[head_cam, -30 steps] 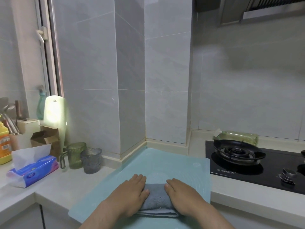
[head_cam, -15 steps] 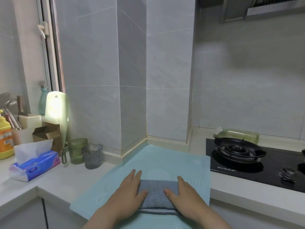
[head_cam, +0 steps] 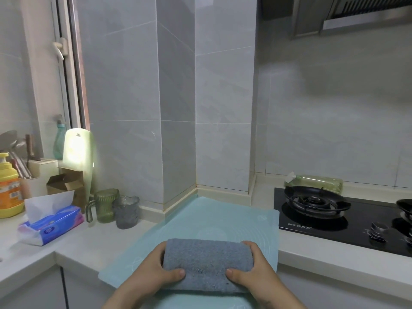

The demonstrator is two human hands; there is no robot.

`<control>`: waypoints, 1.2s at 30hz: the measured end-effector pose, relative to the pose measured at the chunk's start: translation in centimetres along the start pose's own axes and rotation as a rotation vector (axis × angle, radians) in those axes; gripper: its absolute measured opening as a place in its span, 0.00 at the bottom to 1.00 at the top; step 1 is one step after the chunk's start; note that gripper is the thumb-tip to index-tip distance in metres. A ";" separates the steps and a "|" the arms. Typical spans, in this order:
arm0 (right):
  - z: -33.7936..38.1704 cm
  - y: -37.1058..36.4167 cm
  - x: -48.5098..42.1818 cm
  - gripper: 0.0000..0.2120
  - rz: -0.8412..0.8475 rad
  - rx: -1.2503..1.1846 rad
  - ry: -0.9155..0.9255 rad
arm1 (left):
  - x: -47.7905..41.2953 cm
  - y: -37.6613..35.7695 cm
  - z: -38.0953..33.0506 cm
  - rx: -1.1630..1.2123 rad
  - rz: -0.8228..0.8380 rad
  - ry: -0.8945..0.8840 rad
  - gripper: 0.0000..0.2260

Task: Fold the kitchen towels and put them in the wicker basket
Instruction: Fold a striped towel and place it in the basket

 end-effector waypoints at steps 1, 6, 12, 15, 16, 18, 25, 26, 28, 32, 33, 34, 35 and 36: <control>0.4 -0.1 0.0 0.32 0.014 -0.005 0.016 | 0.0 0.1 -0.1 0.019 -0.031 -0.009 0.42; 1.6 0.2 -0.8 0.29 0.012 -0.123 0.050 | -0.4 0.6 -0.2 0.269 -0.104 -0.005 0.45; 2.0 0.7 -1.4 0.26 -0.029 -0.344 0.010 | -0.6 0.4 -0.8 0.402 -0.071 -0.040 0.34; 2.3 1.0 -1.4 0.18 -0.054 -0.327 0.064 | -0.6 0.3 -1.2 0.399 -0.094 -0.062 0.23; 2.3 1.1 -1.4 0.15 -0.058 -0.318 0.074 | -0.6 0.2 -1.3 0.401 -0.104 -0.071 0.21; 2.3 1.3 -1.6 0.13 -0.070 -0.311 0.081 | -0.8 0.3 -1.5 0.402 -0.120 -0.084 0.22; 2.5 2.4 -3.1 0.13 -0.099 -0.313 0.074 | -2.5 0.2 -2.7 0.384 -0.096 -0.118 0.21; 2.5 2.6 -3.5 0.13 -0.098 -0.310 0.074 | -3.0 0.2 -2.8 0.378 -0.091 -0.118 0.22; 2.2 3.1 -4.4 0.13 -0.100 -0.305 0.072 | -4.1 0.0 -2.8 0.375 -0.089 -0.112 0.24; 1.4 3.8 -7.1 0.14 -0.114 -0.308 0.059 | -6.9 -0.6 -2.4 0.382 -0.101 -0.077 0.19; 1.3 4.0 -7.8 0.14 -0.115 -0.311 0.055 | -7.6 -0.6 -2.2 0.387 -0.104 -0.064 0.18; 1.1 4.1 -8.5 0.13 -0.116 -0.312 0.051 | -8.4 -0.7 -2.1 0.386 -0.106 -0.053 0.18; 1.0 4.3 -9.2 0.13 -0.114 -0.316 0.044 | -9.1 -0.7 -2.0 0.380 -0.108 -0.043 0.19; 0.9 4.4 -9.8 0.12 -0.113 -0.322 0.036 | -9.8 -0.6 -1.9 0.375 -0.111 -0.036 0.20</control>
Point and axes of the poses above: each hand's wrist, its own x-axis away from the middle knuckle, its own y-axis out of the back of the hand, z = x × y, the point moved 5 cm from there along -x, towards the middle knuckle, and after that the axes turned 5 degrees about -x, right-handed, at the moved point
